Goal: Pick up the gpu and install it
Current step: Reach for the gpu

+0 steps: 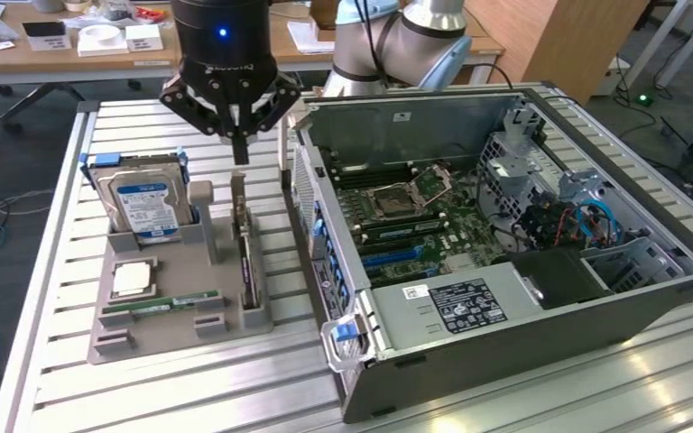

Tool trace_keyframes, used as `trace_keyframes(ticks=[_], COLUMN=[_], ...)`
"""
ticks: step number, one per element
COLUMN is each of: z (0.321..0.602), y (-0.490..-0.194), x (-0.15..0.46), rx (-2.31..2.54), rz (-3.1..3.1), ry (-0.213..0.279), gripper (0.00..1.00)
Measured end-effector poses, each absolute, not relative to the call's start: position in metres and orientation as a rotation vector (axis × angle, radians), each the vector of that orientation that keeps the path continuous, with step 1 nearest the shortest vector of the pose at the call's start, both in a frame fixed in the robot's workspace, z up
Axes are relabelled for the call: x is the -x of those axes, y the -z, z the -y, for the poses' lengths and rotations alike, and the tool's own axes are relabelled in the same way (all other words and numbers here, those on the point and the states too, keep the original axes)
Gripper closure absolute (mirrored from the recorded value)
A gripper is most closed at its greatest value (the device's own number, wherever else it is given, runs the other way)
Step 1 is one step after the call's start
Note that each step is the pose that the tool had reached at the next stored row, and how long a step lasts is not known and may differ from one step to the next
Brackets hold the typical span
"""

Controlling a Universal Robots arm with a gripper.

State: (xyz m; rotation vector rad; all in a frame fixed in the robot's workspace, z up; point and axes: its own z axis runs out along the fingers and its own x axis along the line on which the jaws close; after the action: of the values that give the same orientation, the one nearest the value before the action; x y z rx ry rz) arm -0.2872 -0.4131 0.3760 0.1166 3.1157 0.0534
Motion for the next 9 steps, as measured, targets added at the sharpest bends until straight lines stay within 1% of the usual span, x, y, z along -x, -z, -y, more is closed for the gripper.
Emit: trace_keyframes(ticks=[9], z=[0.432], y=[-0.376], x=[0.288], rx=[-0.116], rz=[-3.116], ry=[-0.046], gripper=[0.89])
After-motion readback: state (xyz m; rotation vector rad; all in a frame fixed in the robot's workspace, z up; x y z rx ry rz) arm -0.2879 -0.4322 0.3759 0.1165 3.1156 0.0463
